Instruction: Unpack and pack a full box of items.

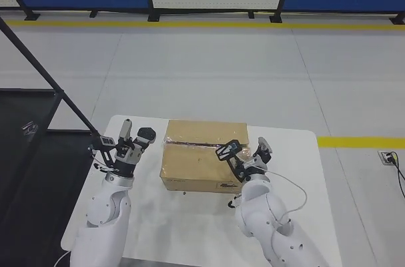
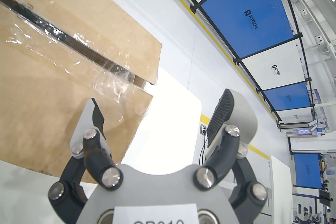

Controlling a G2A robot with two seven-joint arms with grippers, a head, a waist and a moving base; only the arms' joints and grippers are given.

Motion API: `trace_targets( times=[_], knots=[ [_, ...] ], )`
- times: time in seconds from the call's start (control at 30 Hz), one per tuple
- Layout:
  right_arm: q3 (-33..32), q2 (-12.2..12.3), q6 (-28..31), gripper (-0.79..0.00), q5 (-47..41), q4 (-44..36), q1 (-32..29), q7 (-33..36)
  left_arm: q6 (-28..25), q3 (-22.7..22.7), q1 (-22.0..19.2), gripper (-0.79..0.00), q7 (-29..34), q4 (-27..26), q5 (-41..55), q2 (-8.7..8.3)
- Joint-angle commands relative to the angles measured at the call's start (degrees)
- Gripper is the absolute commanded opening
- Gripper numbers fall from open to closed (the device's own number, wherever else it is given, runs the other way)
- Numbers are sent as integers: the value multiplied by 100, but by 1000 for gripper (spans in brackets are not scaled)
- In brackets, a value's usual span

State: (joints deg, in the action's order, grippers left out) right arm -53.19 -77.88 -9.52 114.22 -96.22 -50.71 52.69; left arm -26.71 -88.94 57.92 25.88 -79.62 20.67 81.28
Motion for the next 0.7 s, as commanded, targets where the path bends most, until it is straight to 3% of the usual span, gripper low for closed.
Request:
trace_targets(
  times=[0.0,0.13,0.37,0.67],
  knots=[
    [-11,-37,36,0,-35,144,65,31,-7,9,2,0,-8,0,6,-7],
    [-27,-109,54,0,-90,367,180,12,-25,3,29,0,-23,-19,6,-25],
    [-131,-223,-617,0,252,483,209,11,-27,6,84,0,-63,-73,23,-51],
    [-400,-342,-927,0,285,452,155,167,-3,81,112,0,-53,-110,9,-78]
  ],
)
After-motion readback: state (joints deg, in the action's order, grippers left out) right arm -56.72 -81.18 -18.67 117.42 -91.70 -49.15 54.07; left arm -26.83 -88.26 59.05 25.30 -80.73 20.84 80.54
